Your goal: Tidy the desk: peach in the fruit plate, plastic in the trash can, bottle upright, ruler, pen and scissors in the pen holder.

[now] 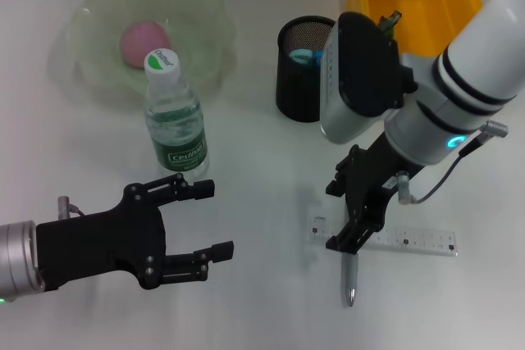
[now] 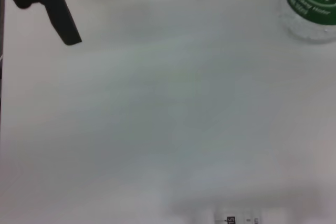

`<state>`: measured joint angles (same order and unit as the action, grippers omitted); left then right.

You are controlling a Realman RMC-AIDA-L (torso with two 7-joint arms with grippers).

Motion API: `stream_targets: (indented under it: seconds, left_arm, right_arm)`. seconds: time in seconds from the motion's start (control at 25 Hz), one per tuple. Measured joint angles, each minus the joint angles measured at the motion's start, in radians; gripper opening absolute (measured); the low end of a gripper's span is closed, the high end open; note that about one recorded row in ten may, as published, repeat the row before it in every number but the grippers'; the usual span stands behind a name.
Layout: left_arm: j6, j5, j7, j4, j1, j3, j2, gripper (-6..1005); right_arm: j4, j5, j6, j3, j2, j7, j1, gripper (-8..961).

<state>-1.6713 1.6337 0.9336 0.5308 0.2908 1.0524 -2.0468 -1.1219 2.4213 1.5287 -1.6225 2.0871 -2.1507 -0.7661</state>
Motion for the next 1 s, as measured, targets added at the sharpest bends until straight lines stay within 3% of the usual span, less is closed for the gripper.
stream_targets:
  seconds: [0.36,0.76,0.88,1.0]
  left_arm:
    - [0.002,0.000,0.001,-0.003,0.001,0.003,-0.002,815]
    - [0.005,0.000,0.001,0.000,0.003,0.007,-0.009,815]
    - [0.005,0.000,-0.001,-0.001,0.005,0.008,-0.010,815]
    - [0.006,0.000,-0.006,-0.006,0.011,0.005,-0.010,815]
  right_arm:
    - [0.041,-0.013,-0.084,-0.084,0.002,-0.012,-0.001,736]
    - [0.070,-0.010,-0.108,-0.097,0.002,-0.033,-0.013,715]
    - [0.067,-0.011,-0.107,-0.093,0.002,-0.033,-0.012,473]
    - [0.070,-0.011,-0.110,-0.092,0.001,-0.031,-0.010,420]
